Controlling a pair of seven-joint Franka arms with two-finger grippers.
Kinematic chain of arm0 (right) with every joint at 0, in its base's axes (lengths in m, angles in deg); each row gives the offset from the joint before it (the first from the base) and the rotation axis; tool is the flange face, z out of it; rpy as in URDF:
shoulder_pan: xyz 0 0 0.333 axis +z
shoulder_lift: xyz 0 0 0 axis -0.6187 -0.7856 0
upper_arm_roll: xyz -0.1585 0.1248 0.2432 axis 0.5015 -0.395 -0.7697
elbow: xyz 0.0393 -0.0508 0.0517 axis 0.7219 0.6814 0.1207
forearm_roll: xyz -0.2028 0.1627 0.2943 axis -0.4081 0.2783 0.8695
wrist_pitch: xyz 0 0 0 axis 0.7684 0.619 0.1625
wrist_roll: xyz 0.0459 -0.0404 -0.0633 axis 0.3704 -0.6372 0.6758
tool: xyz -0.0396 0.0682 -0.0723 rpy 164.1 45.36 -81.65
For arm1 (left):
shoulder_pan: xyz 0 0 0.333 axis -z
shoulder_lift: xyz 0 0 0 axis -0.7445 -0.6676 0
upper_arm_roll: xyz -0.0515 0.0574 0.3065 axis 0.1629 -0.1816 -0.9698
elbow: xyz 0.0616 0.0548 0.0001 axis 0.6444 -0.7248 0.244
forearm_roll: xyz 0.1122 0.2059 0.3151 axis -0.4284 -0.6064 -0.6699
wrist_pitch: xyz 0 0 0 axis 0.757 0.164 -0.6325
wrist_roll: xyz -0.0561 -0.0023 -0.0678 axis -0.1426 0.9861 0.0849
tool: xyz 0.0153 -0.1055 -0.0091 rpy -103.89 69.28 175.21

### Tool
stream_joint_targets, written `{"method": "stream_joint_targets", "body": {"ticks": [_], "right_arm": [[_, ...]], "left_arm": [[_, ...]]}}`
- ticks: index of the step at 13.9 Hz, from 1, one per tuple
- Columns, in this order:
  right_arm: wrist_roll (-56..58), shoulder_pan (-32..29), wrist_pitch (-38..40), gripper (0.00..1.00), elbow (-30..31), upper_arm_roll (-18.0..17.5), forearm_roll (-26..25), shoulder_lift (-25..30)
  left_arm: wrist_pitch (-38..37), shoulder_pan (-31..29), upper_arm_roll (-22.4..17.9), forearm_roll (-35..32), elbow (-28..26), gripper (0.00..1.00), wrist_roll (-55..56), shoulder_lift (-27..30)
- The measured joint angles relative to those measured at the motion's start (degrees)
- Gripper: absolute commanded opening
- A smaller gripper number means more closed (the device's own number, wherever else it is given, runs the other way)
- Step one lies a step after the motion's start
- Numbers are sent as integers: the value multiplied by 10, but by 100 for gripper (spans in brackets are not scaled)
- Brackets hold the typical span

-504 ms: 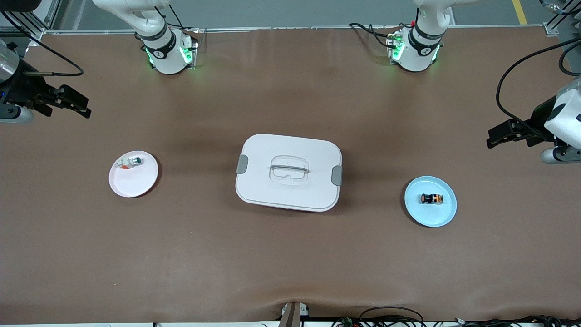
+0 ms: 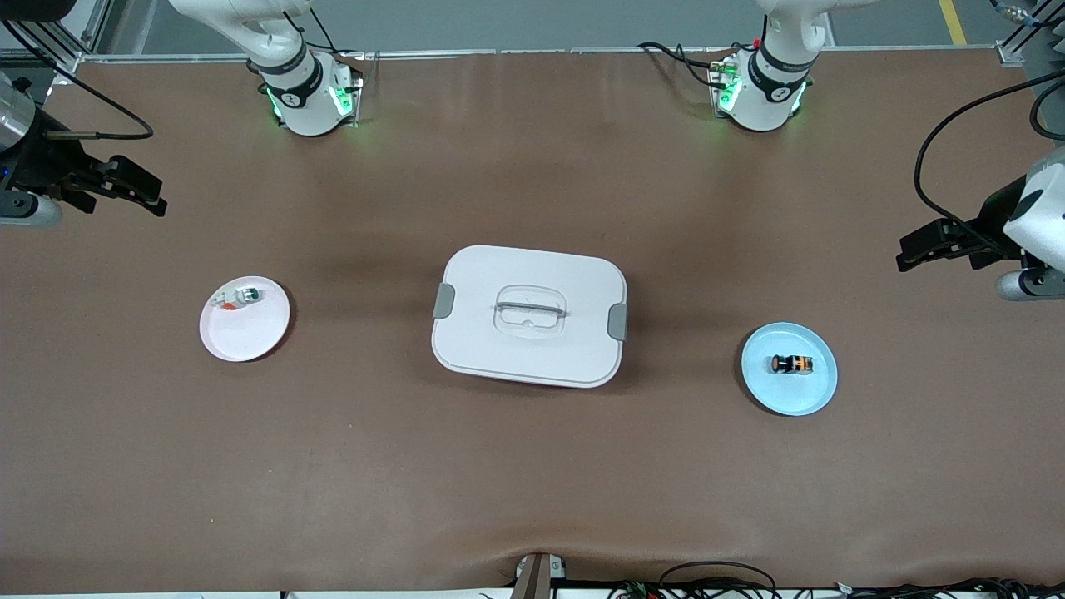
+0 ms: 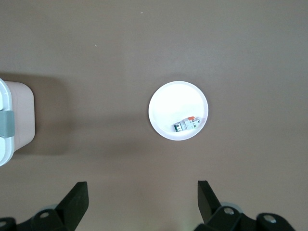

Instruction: Transfer orange switch to right arm and place

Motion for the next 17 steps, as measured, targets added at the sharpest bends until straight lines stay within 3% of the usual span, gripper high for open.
{"method": "stream_joint_targets", "body": {"ticks": [10,17], "right_arm": [[0,0,0,100,0,0,0,0],[-1,0,1,100,0,1,0,0]], "left_arm": [[-1,-32,-5,12,-1,100,-4,-5],[15,-31,-4,12,-11,100,-4,-47]]}}
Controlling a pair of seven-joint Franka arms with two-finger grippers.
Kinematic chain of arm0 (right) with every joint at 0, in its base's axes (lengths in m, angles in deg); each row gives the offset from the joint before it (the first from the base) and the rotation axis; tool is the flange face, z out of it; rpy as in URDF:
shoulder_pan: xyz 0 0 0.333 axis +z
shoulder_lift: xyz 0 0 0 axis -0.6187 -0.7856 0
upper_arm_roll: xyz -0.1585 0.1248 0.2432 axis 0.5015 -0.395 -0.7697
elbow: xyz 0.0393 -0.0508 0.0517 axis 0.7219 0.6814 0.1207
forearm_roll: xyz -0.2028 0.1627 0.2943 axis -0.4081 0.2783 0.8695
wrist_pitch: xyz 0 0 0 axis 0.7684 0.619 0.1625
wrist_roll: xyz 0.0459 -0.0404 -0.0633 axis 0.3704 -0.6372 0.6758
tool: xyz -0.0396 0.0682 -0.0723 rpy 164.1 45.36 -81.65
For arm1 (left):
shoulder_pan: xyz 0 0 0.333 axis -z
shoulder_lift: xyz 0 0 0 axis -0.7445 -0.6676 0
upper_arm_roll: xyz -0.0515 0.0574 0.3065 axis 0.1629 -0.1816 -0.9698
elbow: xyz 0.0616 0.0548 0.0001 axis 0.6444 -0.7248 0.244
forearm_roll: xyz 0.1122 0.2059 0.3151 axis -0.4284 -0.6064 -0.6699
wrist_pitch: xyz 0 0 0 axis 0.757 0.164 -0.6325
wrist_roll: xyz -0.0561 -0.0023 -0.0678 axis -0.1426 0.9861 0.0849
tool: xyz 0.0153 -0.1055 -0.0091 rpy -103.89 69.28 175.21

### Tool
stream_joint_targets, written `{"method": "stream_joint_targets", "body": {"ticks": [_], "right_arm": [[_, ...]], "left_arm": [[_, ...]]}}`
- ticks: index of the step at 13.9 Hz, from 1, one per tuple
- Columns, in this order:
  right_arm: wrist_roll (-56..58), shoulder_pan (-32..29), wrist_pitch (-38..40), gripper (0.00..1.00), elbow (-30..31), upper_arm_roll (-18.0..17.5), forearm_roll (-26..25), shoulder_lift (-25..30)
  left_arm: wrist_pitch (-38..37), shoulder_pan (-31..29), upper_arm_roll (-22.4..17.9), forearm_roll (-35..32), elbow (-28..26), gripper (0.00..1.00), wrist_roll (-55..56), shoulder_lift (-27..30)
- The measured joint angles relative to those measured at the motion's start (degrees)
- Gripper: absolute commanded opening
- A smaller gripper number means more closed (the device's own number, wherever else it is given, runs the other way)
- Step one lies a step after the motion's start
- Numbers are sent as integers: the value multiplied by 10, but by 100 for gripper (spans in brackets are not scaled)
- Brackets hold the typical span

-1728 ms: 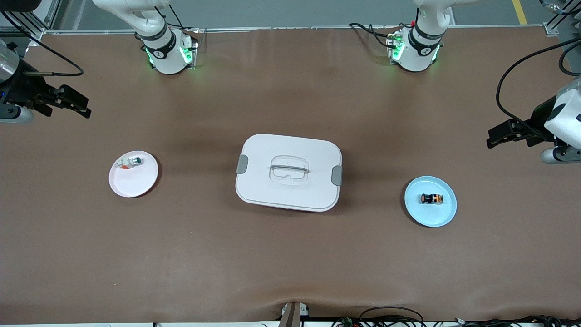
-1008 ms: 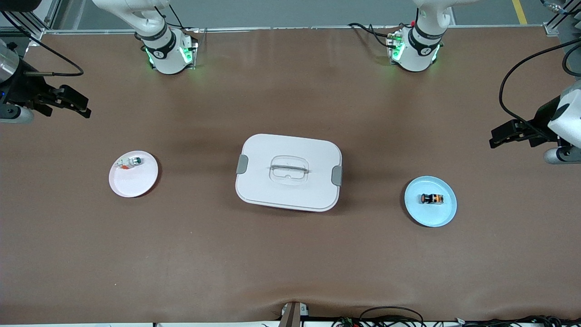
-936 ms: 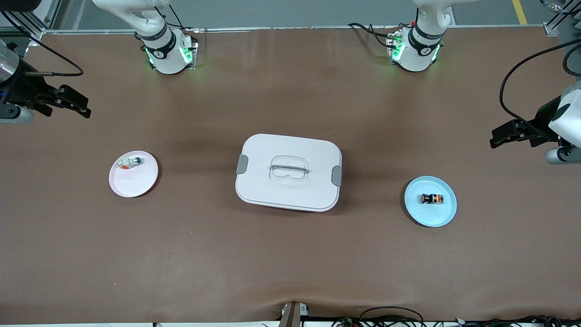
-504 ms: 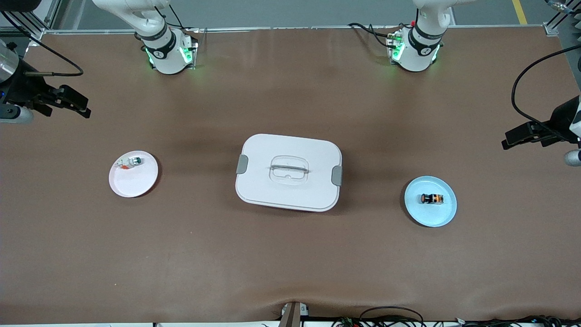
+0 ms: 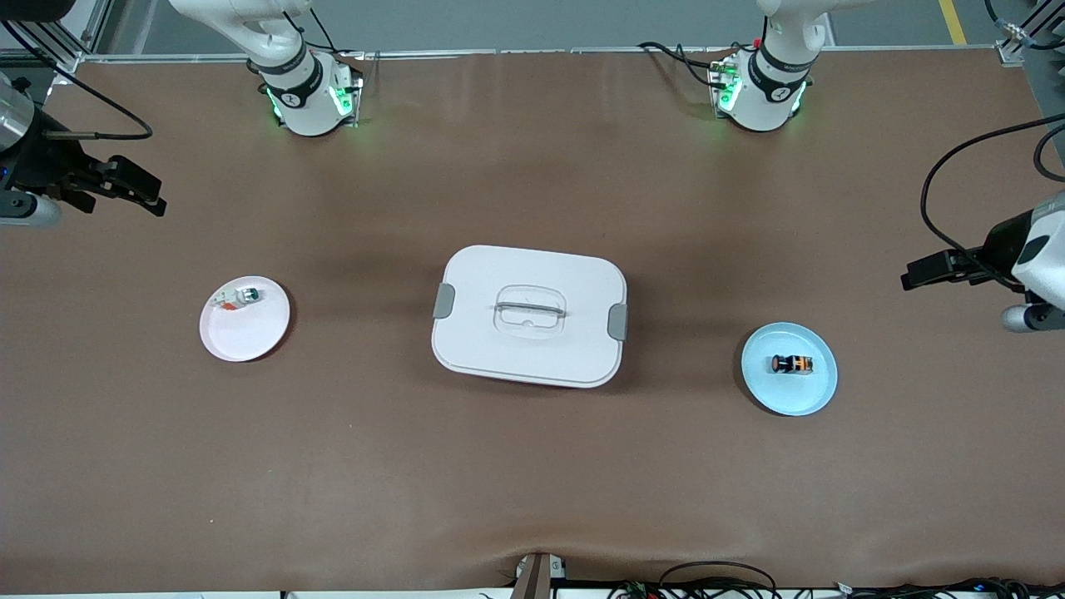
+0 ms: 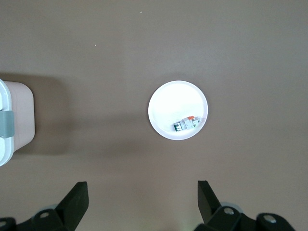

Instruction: Transfer orange switch to right arm and place

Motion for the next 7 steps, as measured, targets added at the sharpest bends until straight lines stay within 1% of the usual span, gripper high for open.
{"method": "stream_joint_targets", "body": {"ticks": [4,7], "right_arm": [[-1,0,1,100,0,1,0,0],[-1,0,0,100,0,1,0,0]], "left_arm": [[35,3,2,0,-4,100,0,-36],[88,6,3,0,-26,100,0,-60]]}}
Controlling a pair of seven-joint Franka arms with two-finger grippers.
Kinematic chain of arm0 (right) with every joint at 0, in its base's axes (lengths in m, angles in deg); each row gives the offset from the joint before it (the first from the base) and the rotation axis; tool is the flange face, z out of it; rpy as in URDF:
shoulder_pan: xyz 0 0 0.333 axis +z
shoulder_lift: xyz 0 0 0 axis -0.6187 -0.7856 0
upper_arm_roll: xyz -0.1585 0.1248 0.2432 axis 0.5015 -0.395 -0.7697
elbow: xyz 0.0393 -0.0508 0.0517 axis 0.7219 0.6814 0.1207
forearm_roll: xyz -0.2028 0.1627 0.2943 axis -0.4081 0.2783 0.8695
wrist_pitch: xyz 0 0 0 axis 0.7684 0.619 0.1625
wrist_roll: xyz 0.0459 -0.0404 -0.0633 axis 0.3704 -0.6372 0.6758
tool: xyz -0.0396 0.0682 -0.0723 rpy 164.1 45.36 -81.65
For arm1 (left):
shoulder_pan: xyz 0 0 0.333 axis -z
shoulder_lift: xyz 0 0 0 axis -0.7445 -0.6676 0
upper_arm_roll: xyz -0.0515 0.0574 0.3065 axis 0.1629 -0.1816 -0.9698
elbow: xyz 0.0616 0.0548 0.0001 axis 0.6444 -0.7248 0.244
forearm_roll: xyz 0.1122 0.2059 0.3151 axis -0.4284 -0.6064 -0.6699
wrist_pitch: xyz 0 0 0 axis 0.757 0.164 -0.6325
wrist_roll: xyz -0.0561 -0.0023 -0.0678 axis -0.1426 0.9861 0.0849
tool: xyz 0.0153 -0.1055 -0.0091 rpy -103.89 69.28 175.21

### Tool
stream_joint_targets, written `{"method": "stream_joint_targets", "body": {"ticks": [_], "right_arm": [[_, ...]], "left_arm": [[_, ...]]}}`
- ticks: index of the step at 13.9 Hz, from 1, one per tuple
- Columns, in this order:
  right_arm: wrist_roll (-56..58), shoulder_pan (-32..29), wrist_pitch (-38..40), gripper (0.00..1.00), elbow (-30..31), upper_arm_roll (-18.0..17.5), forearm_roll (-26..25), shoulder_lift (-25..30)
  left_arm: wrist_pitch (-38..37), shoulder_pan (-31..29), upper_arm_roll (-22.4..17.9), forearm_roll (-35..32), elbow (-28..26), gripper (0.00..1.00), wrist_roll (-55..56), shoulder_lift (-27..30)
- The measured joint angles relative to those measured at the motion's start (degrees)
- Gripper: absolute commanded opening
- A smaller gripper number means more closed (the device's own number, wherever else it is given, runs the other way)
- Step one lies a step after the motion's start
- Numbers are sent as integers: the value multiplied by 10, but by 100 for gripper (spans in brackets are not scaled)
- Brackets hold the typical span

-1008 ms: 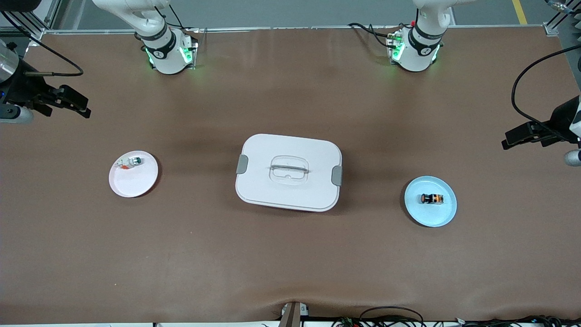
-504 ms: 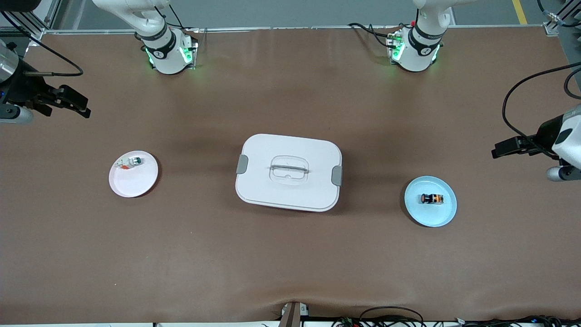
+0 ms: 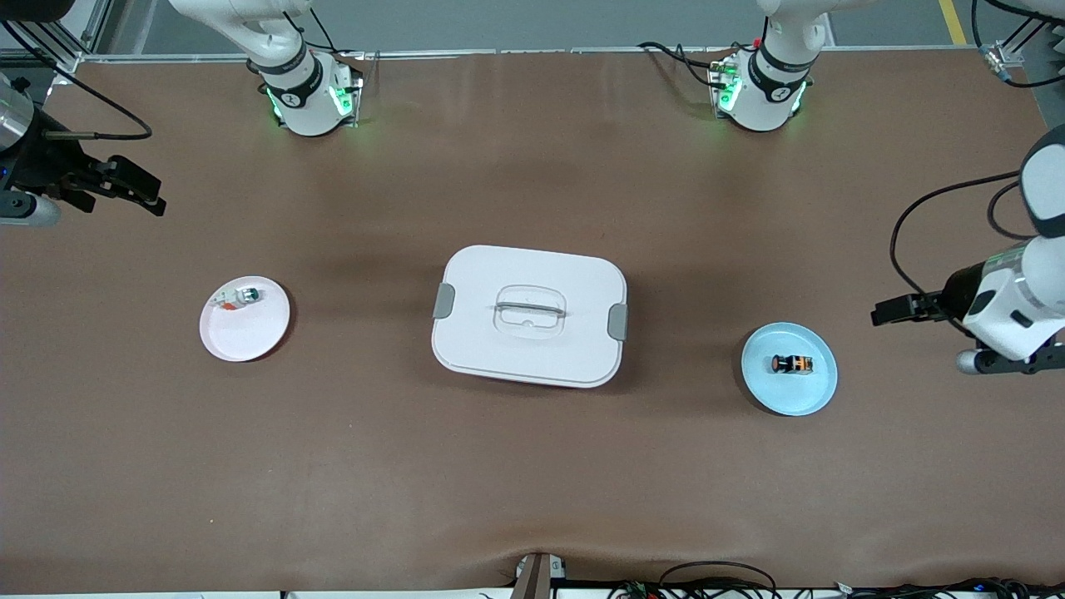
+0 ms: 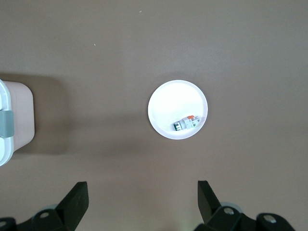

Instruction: Transfer orange switch to right arm and place

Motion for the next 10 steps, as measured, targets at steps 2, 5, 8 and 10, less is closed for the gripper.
{"method": "stream_joint_targets", "body": {"ticks": [2,5,8,10], "right_arm": [[0,0,-3,100,0,0,0,0],[0,1,-11,100,0,0,0,0],[0,1,-16,100,0,0,0,0],[0,2,-16,100,0,-1,0,0]], "left_arm": [[42,1,1,0,-26,100,0,-6],[84,2,2,0,-58,100,0,-9],[114,4,2,-1,-78,100,-1,-18],[132,8,2,-4,-81,100,-1,-33]]}}
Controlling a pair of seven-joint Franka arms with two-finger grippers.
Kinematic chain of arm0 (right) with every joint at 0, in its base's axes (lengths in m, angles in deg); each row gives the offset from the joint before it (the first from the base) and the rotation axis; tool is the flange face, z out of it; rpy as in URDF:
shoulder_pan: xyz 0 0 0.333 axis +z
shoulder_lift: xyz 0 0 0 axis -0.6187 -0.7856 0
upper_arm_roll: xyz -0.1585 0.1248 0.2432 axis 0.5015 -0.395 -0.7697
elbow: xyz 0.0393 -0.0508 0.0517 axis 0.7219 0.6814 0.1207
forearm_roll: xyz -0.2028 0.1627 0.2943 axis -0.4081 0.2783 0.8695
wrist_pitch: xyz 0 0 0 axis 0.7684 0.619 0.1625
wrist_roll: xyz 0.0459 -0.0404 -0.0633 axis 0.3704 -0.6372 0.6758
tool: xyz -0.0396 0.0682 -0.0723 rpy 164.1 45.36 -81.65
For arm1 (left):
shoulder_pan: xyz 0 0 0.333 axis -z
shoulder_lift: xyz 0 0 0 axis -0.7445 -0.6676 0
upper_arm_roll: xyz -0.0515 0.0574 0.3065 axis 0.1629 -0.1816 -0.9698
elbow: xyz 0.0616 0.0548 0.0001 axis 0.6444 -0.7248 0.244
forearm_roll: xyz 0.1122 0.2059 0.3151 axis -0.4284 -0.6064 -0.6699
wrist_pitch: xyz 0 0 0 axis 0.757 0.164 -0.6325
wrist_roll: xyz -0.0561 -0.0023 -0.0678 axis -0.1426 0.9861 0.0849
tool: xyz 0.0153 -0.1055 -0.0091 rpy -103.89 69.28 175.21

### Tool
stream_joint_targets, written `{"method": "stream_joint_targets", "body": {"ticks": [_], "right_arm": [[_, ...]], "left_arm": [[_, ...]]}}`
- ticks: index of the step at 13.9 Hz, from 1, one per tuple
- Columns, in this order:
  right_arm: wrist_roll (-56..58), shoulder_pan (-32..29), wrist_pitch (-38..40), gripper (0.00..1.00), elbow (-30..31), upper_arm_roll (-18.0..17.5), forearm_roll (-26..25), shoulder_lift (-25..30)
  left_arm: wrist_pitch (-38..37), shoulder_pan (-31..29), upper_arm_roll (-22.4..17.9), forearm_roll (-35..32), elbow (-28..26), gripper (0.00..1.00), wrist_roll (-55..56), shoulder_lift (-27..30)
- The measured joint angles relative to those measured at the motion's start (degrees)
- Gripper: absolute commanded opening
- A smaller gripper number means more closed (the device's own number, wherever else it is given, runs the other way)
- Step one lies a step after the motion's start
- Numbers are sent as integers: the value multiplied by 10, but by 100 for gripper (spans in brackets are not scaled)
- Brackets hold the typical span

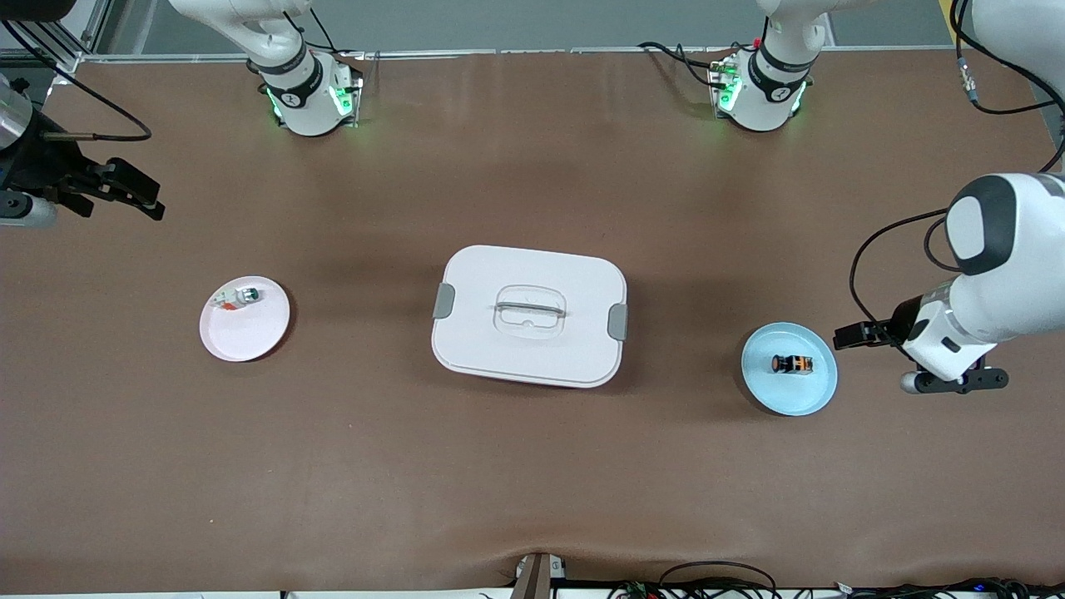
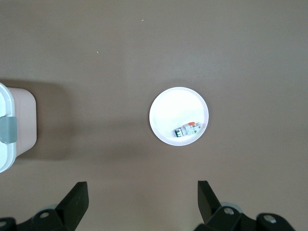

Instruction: Transfer orange switch to right arm and place

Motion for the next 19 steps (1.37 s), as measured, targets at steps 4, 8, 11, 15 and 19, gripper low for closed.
{"method": "stream_joint_targets", "body": {"ticks": [4,8,11,15,19], "right_arm": [[0,1,0,100,0,0,9,0],[0,1,0,100,0,0,9,0],[0,1,-1,100,0,0,9,0],[0,1,-1,100,3,0,9,0],[0,2,-1,100,7,-1,9,0]], "left_arm": [[35,7,0,-1,-1,100,0,-30],[58,11,0,-2,-1,100,0,-49],[76,11,0,-36,-2,100,0,-64],[94,17,0,-58,-3,100,0,-87],[137,27,0,-65,-12,100,-1,-102]]}}
